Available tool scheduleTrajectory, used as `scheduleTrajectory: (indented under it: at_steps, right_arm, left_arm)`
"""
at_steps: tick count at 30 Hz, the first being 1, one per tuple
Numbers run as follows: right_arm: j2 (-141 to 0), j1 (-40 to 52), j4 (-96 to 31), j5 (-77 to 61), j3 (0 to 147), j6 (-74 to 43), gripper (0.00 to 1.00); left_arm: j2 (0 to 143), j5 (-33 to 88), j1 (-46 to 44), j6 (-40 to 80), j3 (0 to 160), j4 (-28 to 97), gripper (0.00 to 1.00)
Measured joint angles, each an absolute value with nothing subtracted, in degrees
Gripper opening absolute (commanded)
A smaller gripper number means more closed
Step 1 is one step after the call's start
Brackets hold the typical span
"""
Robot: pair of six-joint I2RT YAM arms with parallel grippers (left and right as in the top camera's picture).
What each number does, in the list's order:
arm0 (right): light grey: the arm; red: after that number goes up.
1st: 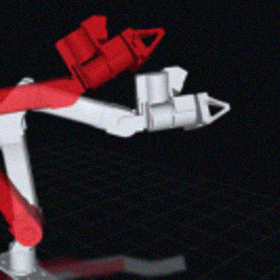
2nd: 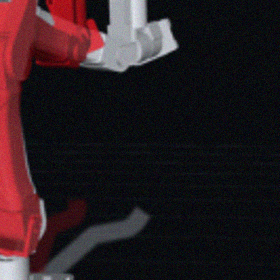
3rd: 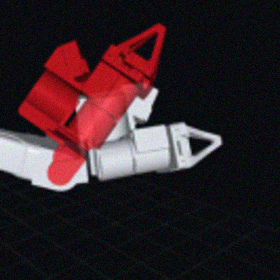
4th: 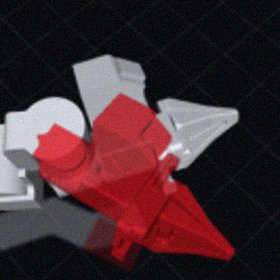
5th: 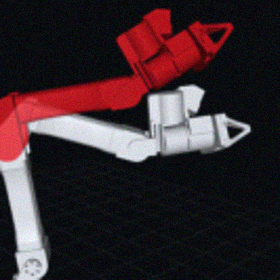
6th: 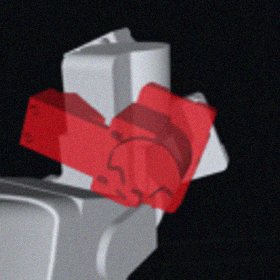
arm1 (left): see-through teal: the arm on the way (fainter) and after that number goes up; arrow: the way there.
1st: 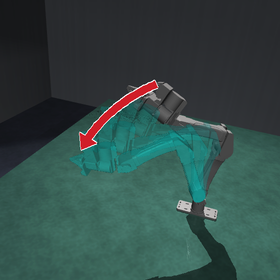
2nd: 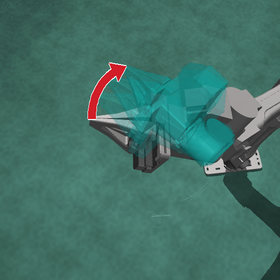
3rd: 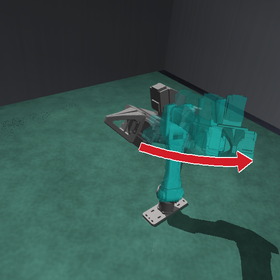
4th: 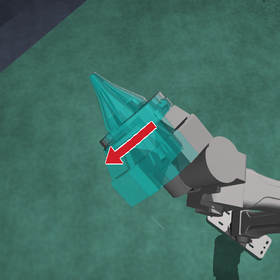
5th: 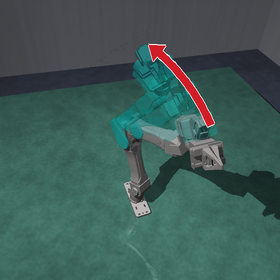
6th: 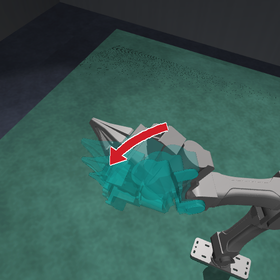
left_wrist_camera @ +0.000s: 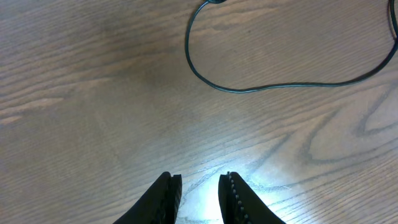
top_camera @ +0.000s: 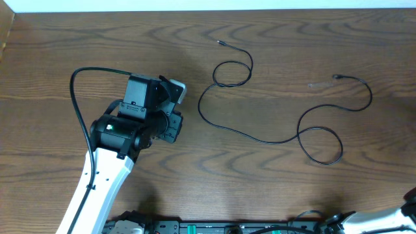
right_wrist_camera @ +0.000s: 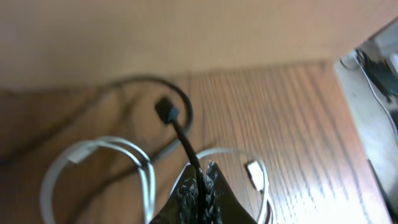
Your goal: Untangle cables
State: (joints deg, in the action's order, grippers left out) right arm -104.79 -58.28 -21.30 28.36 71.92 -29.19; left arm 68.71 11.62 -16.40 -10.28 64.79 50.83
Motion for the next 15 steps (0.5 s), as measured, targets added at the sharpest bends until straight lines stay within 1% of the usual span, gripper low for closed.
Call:
scheduleTrajectory:
  at_steps: [1, 2, 4, 5, 6, 7, 8, 15]
  right_arm:
    - [-105.86, -58.28, -21.41, 27.92, 71.90, -29.56, 0.36]
    - [-106.91, -58.33, -21.50, 27.31, 71.88, -29.43, 0.58]
    - [-108.16, -58.33, -20.95, 25.45, 71.88, -29.58, 0.95]
    - [-108.60, -58.33, -20.53, 24.32, 71.88, -29.58, 0.99]
    - [-109.08, -58.33, -19.84, 22.72, 71.88, -29.58, 0.99]
    - [-109.34, -58.33, -19.33, 21.30, 71.88, -29.56, 0.99]
    - [-109.49, -58.33, -19.05, 19.75, 71.85, -29.30, 0.99]
    - [-109.60, -58.26, -15.66, 3.75, 71.81, -28.45, 0.99]
  left_arm:
    - [68.71, 11.62, -16.40, -10.15, 64.79, 50.83, 0.27]
    - [68.71, 11.62, -16.40, -10.09, 64.82, 50.81, 0.27]
    - [68.71, 11.62, -16.40, -10.09, 64.82, 50.81, 0.27]
    - [68.71, 11.60, -16.40, -10.09, 64.82, 50.81, 0.27]
    - [68.71, 11.62, -16.40, -10.09, 64.82, 50.81, 0.27]
    - [68.71, 11.62, -16.40, -10.09, 64.79, 50.81, 0.31]
    - [68.71, 11.62, -16.40, -10.07, 64.79, 50.81, 0.32]
    - [68.71, 11.60, -16.40, -9.32, 64.79, 49.63, 0.33]
